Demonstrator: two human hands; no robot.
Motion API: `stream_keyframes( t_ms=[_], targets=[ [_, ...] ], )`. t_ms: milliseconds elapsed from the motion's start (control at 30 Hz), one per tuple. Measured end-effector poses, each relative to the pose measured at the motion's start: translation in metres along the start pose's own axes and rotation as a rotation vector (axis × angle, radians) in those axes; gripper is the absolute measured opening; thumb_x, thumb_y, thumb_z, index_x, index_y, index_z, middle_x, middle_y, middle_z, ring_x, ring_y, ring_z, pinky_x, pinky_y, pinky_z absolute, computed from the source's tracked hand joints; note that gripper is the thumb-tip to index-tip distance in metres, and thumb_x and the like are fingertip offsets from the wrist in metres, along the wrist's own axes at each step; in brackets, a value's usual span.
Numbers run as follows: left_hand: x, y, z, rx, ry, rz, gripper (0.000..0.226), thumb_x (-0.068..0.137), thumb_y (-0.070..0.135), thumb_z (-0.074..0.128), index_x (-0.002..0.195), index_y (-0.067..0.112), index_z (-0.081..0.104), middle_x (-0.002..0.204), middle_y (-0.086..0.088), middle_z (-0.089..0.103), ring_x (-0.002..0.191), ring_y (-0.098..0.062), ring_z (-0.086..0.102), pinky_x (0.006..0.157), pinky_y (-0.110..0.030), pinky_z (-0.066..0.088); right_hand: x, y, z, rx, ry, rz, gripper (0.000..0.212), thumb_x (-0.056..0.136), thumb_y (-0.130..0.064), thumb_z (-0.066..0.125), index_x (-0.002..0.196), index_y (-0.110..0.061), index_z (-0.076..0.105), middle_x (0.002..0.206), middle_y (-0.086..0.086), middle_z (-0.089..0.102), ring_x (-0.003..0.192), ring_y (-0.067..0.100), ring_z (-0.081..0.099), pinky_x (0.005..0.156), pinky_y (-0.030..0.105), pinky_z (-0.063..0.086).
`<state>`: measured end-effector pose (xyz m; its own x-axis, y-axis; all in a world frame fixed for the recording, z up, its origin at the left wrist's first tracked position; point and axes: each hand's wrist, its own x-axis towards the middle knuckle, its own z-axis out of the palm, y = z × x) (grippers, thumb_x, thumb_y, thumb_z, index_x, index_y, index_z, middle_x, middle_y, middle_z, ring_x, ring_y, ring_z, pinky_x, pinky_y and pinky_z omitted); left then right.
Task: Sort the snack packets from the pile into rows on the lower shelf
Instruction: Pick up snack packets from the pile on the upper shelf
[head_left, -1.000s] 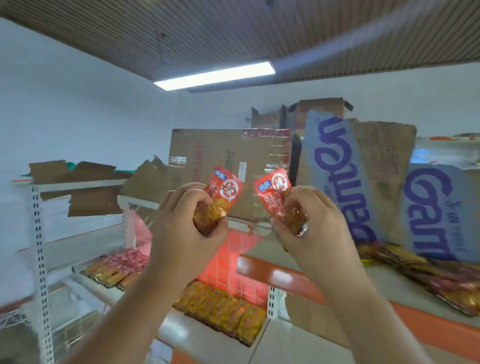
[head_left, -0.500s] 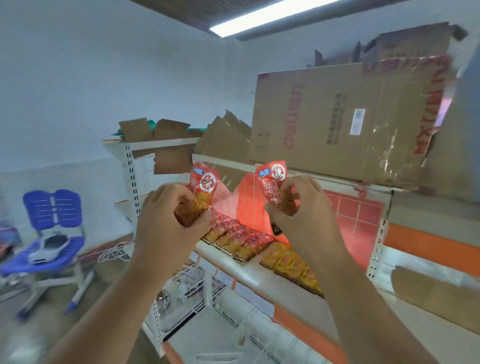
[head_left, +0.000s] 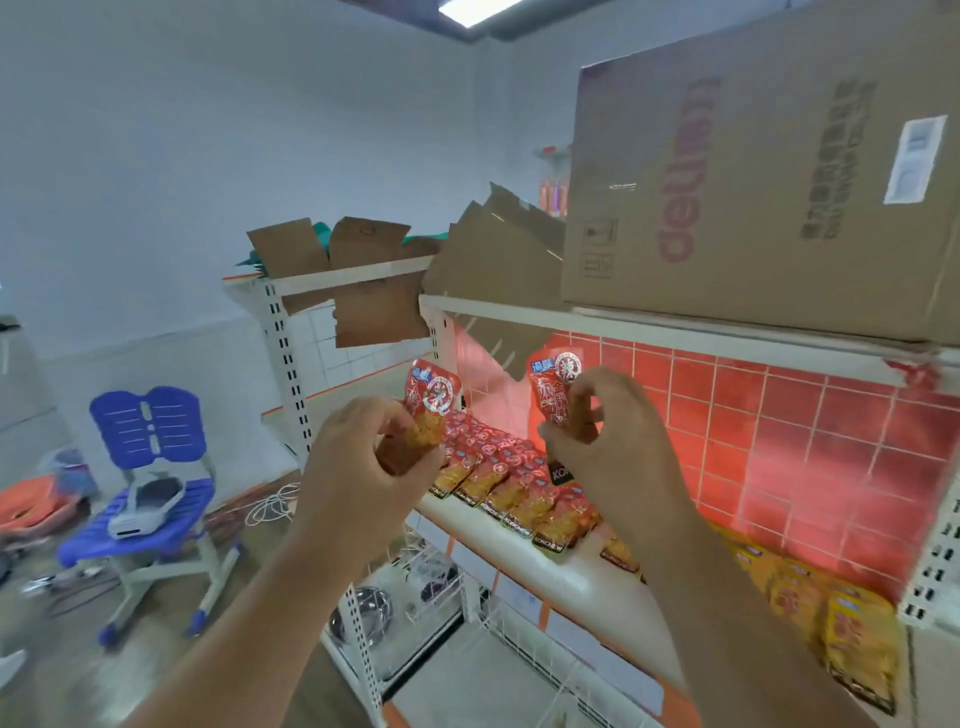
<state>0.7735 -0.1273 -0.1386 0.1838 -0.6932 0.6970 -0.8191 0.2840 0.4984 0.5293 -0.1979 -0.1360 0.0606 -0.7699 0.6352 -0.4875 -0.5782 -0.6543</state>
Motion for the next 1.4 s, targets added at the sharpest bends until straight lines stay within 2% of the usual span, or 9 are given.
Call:
stream_keyframes(
  t_ms=[133, 300, 400, 600, 733, 867, 1100, 1233, 1400],
  targets=[
    [0.032, -0.042, 0.052, -0.034, -0.073, -0.033, 0.028, 0.073, 0.054, 0.076, 0.09, 0.042, 0.056, 0.089, 0.021, 0.061, 0.087, -0.001, 0.059, 0.07, -0.021, 0.048, 0.031, 0.042, 0.047, -0.05, -0.056, 0.08, 0.035, 0.082, -0.04, 0.081, 0.097, -0.037, 0.049, 0.103, -0.014, 0.048, 0.09, 0.003, 0.054, 0.071, 0.025, 0.048],
    [0.07, -0.091, 0.113, -0.006, -0.211, -0.057, 0.03, 0.075, 0.056, 0.077, 0.086, 0.037, 0.056, 0.086, 0.017, 0.064, 0.085, -0.004, 0.06, 0.069, -0.033, 0.053, 0.062, 0.092, 0.096, 0.002, -0.113, 0.221, 0.042, 0.083, -0.046, 0.078, 0.112, -0.038, 0.05, 0.105, -0.013, 0.052, 0.087, 0.007, 0.063, 0.074, 0.037, 0.057],
    [0.081, -0.117, 0.14, 0.013, -0.245, -0.07, 0.032, 0.074, 0.058, 0.075, 0.084, 0.036, 0.054, 0.083, 0.016, 0.06, 0.084, -0.004, 0.056, 0.066, -0.023, 0.045, 0.072, 0.119, 0.123, -0.053, -0.13, 0.279, 0.047, 0.082, -0.053, 0.077, 0.117, -0.035, 0.05, 0.104, -0.012, 0.052, 0.084, -0.002, 0.053, 0.066, 0.021, 0.042],
    [0.084, -0.163, 0.184, 0.012, -0.335, -0.11, 0.034, 0.075, 0.061, 0.071, 0.08, 0.036, 0.048, 0.084, 0.015, 0.055, 0.085, -0.005, 0.052, 0.071, -0.026, 0.045, 0.07, 0.151, 0.176, -0.187, -0.252, 0.389, 0.044, 0.077, -0.053, 0.077, 0.098, -0.037, 0.043, 0.088, -0.015, 0.048, 0.076, 0.009, 0.05, 0.056, 0.019, 0.029],
    [0.083, -0.202, 0.218, 0.02, -0.427, -0.155, 0.036, 0.073, 0.067, 0.067, 0.082, 0.04, 0.045, 0.088, 0.018, 0.051, 0.085, -0.005, 0.05, 0.067, -0.022, 0.04, 0.066, 0.173, 0.212, -0.252, -0.294, 0.487, 0.041, 0.076, -0.055, 0.073, 0.083, -0.035, 0.038, 0.083, -0.009, 0.051, 0.065, 0.004, 0.044, 0.052, 0.025, 0.026],
    [0.085, -0.24, 0.255, 0.066, -0.546, -0.137, 0.039, 0.074, 0.069, 0.065, 0.089, 0.039, 0.044, 0.093, 0.017, 0.048, 0.089, -0.013, 0.049, 0.07, -0.029, 0.043, 0.059, 0.19, 0.245, -0.313, -0.293, 0.595, 0.043, 0.074, -0.061, 0.071, 0.091, -0.033, 0.043, 0.089, -0.008, 0.055, 0.074, 0.013, 0.055, 0.058, 0.031, 0.037],
    [0.09, -0.293, 0.308, 0.013, -0.694, -0.063, 0.037, 0.072, 0.052, 0.071, 0.09, 0.028, 0.05, 0.091, 0.008, 0.05, 0.089, -0.019, 0.053, 0.073, -0.029, 0.043, 0.049, 0.195, 0.295, -0.44, -0.183, 0.783, 0.043, 0.075, -0.054, 0.075, 0.091, -0.031, 0.043, 0.084, -0.01, 0.052, 0.073, 0.014, 0.053, 0.053, 0.025, 0.03],
    [0.101, -0.31, 0.324, 0.061, -0.722, 0.096, 0.042, 0.065, 0.051, 0.078, 0.09, 0.027, 0.055, 0.086, 0.006, 0.054, 0.082, -0.02, 0.057, 0.07, -0.03, 0.049, 0.05, 0.192, 0.319, -0.529, -0.125, 0.878, 0.039, 0.077, -0.049, 0.075, 0.095, -0.031, 0.046, 0.09, -0.009, 0.054, 0.082, 0.016, 0.058, 0.063, 0.031, 0.044],
    [0.106, -0.314, 0.329, 0.11, -0.762, 0.232, 0.063, 0.062, 0.059, 0.083, 0.107, 0.02, 0.064, 0.093, -0.002, 0.062, 0.079, -0.024, 0.065, 0.065, -0.037, 0.059, 0.059, 0.188, 0.334, -0.625, -0.081, 0.917, 0.042, 0.078, -0.049, 0.075, 0.103, -0.027, 0.05, 0.096, -0.005, 0.058, 0.088, 0.02, 0.061, 0.074, 0.037, 0.055]
  ],
)
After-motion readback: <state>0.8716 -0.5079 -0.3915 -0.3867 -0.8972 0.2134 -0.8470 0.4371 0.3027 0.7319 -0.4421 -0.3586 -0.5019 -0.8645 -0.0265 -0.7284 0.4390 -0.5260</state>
